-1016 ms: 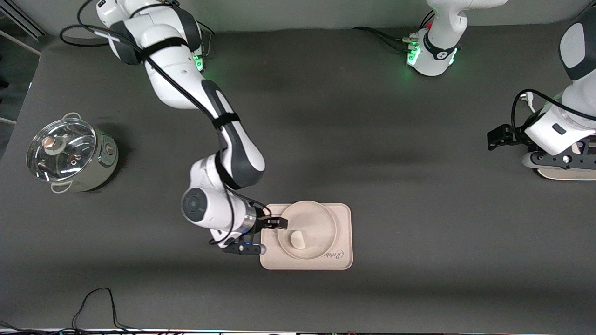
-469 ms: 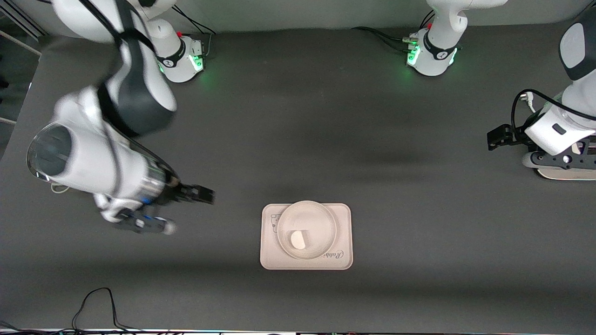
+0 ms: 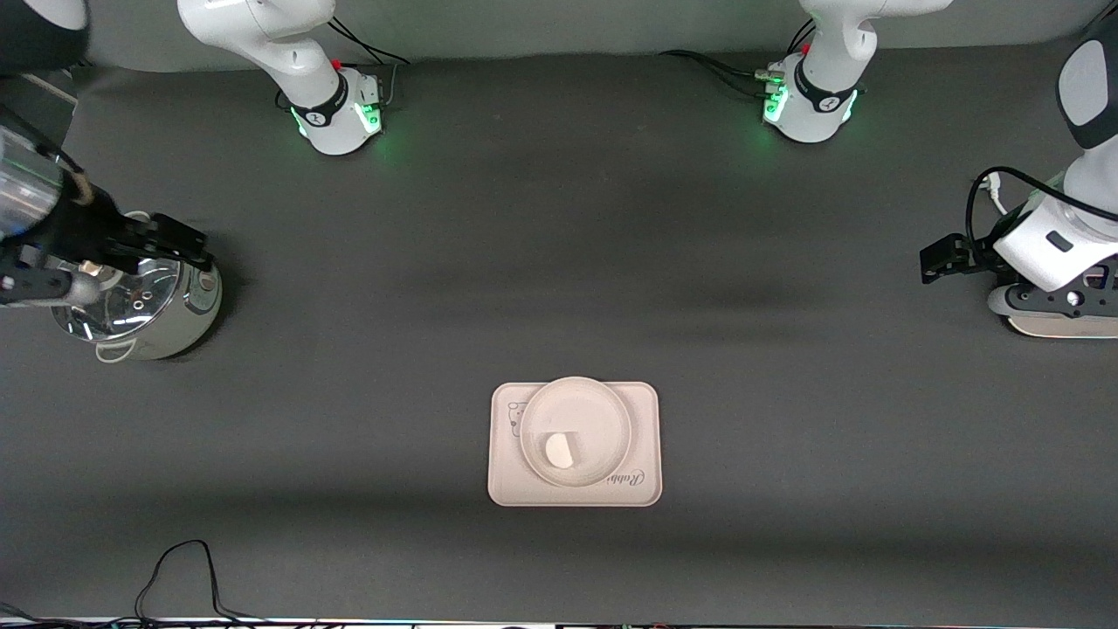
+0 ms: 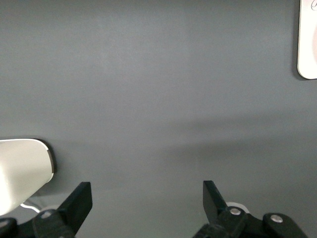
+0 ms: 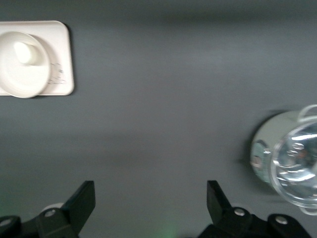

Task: Place bun in plate and plate on tray

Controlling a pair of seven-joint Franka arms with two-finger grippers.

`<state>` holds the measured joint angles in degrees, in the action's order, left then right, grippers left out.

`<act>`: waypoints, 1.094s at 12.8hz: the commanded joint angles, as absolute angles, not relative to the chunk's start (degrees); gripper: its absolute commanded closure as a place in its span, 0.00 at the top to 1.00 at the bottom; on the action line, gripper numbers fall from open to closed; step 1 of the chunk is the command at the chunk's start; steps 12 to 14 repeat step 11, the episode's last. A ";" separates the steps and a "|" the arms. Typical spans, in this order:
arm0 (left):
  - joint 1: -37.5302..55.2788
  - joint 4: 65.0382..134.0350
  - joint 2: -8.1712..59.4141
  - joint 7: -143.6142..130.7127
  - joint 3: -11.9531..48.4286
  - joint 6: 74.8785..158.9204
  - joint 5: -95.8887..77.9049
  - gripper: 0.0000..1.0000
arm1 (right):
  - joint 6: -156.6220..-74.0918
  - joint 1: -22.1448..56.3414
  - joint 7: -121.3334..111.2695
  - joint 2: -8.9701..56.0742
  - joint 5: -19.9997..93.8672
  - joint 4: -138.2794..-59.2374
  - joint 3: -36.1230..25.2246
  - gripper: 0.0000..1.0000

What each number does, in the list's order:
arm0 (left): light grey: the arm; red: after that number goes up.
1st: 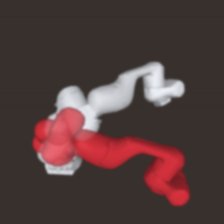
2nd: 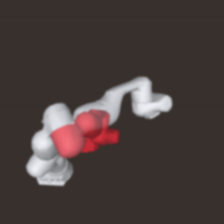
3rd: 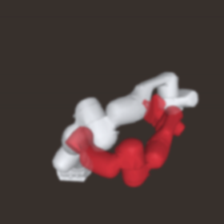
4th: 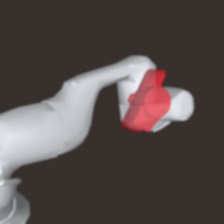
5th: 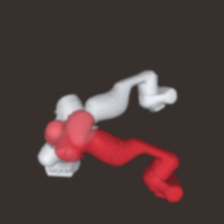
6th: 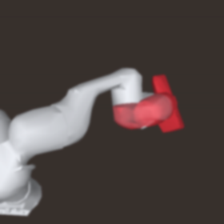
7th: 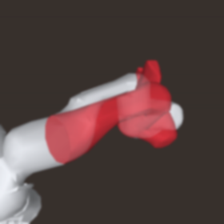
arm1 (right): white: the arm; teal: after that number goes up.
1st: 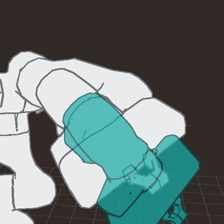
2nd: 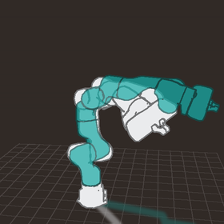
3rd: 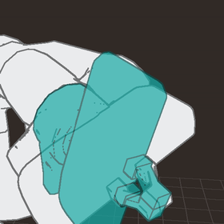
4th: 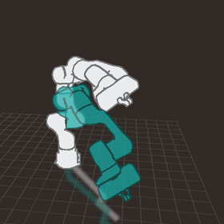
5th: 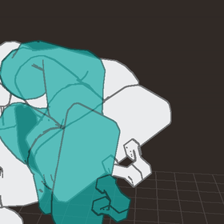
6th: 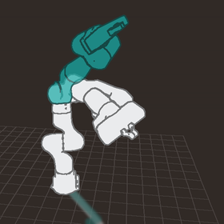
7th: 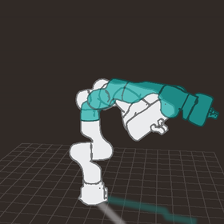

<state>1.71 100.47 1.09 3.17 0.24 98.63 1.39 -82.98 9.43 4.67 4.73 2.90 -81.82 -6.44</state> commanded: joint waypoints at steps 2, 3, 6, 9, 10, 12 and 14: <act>1.93 96.42 3.25 2.64 -0.09 97.56 1.23 1.00 | -86.47 8.00 2.73 3.86 0.26 -85.78 -7.98 1.00; 1.93 96.07 3.60 2.72 -0.09 97.47 1.49 1.00 | -87.44 8.09 2.64 3.95 0.26 -86.56 -8.61 1.00; 1.76 95.89 3.69 2.64 -0.18 97.38 1.58 1.00 | -87.98 8.00 2.81 3.96 0.26 -87.10 -8.70 1.00; 1.84 95.02 3.78 2.72 -0.18 97.12 1.58 1.00 | -87.45 8.00 2.90 4.04 0.18 -86.84 -8.79 1.00; 1.93 93.97 4.48 2.72 -0.18 97.03 1.76 1.00 | -87.45 8.00 2.90 4.13 0.18 -86.75 -8.70 1.00; 1.93 92.04 5.70 2.72 -0.18 96.51 1.76 1.00 | -87.36 8.00 2.99 4.13 0.18 -86.75 -8.70 1.00; 1.93 92.04 5.70 2.72 -0.18 96.51 1.76 1.00 | -87.36 8.00 2.99 4.13 0.18 -86.75 -8.70 1.00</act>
